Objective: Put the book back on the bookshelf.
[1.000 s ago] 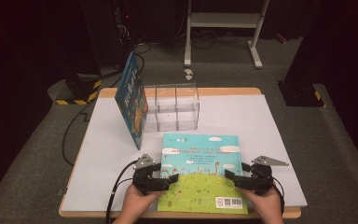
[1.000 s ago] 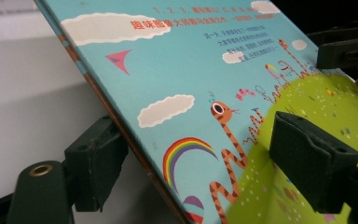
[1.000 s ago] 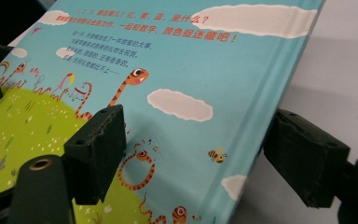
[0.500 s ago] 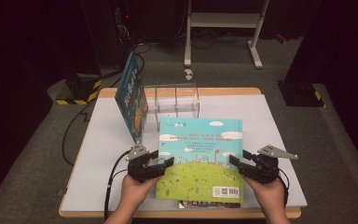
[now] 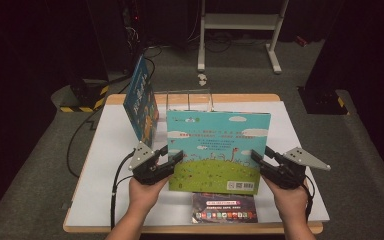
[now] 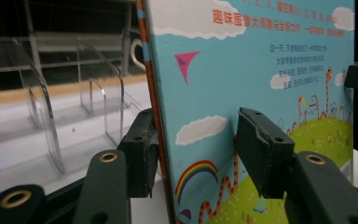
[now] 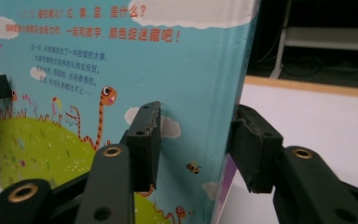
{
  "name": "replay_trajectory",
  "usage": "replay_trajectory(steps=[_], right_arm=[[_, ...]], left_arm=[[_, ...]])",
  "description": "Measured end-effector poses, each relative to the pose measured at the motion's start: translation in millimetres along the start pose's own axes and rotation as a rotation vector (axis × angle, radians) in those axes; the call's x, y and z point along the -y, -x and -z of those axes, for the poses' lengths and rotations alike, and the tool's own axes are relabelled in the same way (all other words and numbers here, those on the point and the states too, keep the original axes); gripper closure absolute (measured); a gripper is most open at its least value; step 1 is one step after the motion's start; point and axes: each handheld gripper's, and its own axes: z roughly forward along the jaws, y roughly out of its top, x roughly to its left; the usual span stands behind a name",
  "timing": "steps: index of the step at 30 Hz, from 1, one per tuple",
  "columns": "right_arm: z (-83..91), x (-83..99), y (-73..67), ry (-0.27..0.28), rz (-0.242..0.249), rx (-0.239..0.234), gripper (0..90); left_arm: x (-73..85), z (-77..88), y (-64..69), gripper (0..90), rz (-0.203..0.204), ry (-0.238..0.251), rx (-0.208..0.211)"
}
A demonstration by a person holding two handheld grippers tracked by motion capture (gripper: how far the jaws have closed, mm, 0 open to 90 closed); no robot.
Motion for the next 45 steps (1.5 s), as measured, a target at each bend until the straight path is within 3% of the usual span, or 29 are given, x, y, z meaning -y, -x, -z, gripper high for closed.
replay_trajectory(steps=[5,12,15,19,31,34,40,45], right_arm=[[3.7,-10.2,-3.0,0.052,0.018,0.015,56.0],[3.2,-16.8,-5.0,0.089,0.048,0.027,56.0],[2.0,-8.9,-4.5,0.075,0.062,0.016,56.0],[7.1,1.9,-7.4,0.112,0.072,-0.009,54.5],[22.7,11.0,-14.0,0.123,0.07,-0.087,43.1],[20.8,11.4,-13.0,0.123,0.084,-0.107,39.8],[6.6,4.4,-10.7,0.085,0.112,-0.201,32.0],[-0.4,0.0,-12.0,0.059,0.126,-0.214,30.9]], left_arm=[[-8.7,1.2,2.1,53.2,-0.06,0.04,-0.022],[-11.8,-1.0,-0.7,52.9,-0.097,0.081,-0.03],[-3.2,-0.9,-1.7,51.7,-0.09,0.065,-0.033],[5.0,5.9,2.4,49.6,-0.099,0.104,-0.025],[13.1,22.4,12.8,36.4,-0.111,0.152,-0.016],[14.1,23.2,12.0,34.8,-0.102,0.158,-0.014],[16.2,22.7,7.5,34.1,-0.092,0.154,-0.03],[26.9,26.5,-0.8,35.8,-0.06,0.129,-0.044]])
